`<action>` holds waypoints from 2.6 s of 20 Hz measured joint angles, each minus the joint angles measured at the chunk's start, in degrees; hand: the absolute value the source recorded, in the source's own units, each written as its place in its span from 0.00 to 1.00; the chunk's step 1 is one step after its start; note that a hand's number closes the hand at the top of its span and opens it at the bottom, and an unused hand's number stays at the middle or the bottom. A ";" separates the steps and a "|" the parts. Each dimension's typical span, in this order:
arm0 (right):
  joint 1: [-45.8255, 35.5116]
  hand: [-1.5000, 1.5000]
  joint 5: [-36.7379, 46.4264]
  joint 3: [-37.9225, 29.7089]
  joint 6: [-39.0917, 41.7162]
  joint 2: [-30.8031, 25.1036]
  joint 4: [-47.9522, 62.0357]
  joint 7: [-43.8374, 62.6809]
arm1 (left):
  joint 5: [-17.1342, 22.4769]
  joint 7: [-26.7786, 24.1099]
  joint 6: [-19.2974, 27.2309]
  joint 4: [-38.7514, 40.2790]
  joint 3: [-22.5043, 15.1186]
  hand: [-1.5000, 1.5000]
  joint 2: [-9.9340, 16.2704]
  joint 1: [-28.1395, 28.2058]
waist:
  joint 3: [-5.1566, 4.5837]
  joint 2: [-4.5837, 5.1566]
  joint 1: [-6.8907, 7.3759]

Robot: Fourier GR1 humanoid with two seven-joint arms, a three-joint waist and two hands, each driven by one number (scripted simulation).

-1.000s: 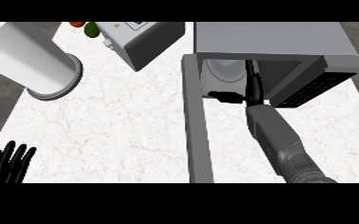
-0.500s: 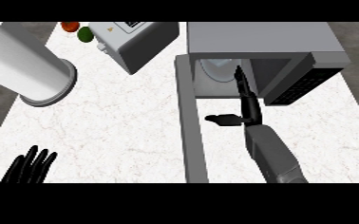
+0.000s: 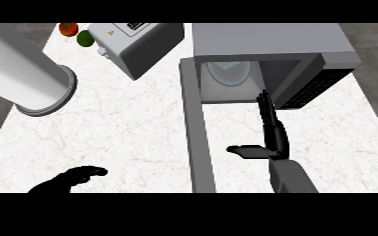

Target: Pick up the milk, place it into the microwave and close the microwave

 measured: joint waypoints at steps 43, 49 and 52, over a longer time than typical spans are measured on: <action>27.70 0.00 -20.75 -3.80 18.32 -18.04 -64.12 27.24 | 9.57 5.96 51.15 53.99 -54.49 1.00 -0.27 -61.16 | -0.12 1.96 -5.74; 25.90 0.00 -22.90 -2.35 21.03 -19.53 -67.24 29.24 | 17.35 1.16 54.44 54.81 -53.79 1.00 -0.48 -66.23 | -0.22 2.85 -9.45; 24.68 0.00 -23.88 -2.41 21.78 -20.53 -68.58 30.21 | 20.39 0.00 55.24 56.25 -52.94 1.00 -0.58 -69.39 | -0.21 3.21 -11.17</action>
